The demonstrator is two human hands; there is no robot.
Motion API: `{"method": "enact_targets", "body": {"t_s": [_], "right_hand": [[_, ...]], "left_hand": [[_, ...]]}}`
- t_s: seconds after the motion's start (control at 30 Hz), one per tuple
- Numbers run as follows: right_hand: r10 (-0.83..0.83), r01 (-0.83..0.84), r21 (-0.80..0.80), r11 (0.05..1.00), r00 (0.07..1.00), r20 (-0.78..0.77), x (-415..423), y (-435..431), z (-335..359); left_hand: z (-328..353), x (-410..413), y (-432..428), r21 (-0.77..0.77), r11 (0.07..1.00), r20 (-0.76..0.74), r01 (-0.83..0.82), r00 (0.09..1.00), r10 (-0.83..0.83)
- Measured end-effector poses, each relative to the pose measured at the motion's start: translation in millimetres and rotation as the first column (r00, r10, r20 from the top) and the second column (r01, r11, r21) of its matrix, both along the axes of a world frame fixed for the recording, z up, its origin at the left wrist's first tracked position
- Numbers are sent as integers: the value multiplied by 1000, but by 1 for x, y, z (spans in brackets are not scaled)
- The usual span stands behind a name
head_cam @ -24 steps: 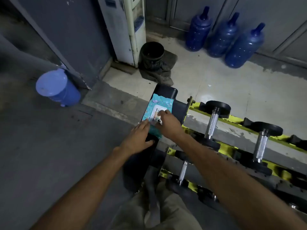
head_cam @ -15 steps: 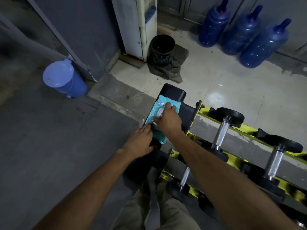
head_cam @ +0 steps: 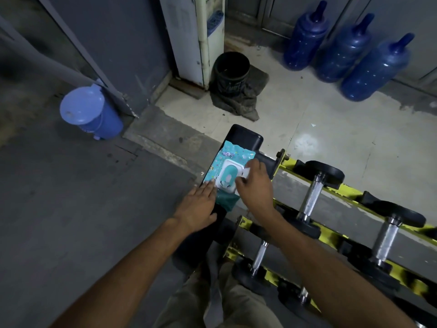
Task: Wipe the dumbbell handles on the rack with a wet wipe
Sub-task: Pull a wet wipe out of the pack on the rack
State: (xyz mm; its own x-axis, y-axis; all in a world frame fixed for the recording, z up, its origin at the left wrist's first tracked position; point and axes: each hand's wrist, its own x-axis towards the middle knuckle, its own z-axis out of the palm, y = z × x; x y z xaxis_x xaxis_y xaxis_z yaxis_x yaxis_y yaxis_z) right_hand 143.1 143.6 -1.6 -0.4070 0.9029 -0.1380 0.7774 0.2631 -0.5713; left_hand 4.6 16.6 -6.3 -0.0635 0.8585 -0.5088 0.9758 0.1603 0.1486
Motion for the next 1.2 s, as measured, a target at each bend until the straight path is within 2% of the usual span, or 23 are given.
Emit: {"method": "enact_targets", "body": {"t_s": [0.07, 0.13, 0.27, 0.37, 0.6, 0.73, 0.93, 1.07, 1.2], "right_hand": [[38, -52, 95, 994, 989, 146, 19, 2, -8], [110, -182, 208, 961, 942, 316, 29, 6, -16], [281, -448, 327, 832, 849, 448, 17, 7, -15], [409, -569, 318, 758, 795, 447, -2, 4, -15], [464, -654, 292, 698, 724, 511, -20, 2, -18], [517, -726, 288, 624, 660, 545, -23, 4, -14], [570, -811, 255, 526, 558, 603, -29, 17, -17], [589, -799, 295, 525, 591, 551, -30, 28, -21], [592, -736, 307, 604, 672, 446, -31, 32, -14]], "left_hand": [[-1, 1, 0, -7, 1000, -8, 3, 1000, -3], [-2, 1, 0, -15, 1000, -13, 0, 1000, -1], [-3, 0, 0, -17, 1000, -8, 0, 1000, 0], [-3, 1, 1, -2, 1000, 1, -17, 1000, 17], [3, 13, 4, 82, 996, 35, -46, 998, 44], [0, 20, 9, 25, 999, 3, -27, 1000, 27], [-4, 16, 9, 33, 999, -1, -27, 1000, 27], [1, 15, 11, 20, 1000, 16, -15, 1000, 14], [2, 15, 15, -9, 1000, 47, -28, 999, 28]]}}
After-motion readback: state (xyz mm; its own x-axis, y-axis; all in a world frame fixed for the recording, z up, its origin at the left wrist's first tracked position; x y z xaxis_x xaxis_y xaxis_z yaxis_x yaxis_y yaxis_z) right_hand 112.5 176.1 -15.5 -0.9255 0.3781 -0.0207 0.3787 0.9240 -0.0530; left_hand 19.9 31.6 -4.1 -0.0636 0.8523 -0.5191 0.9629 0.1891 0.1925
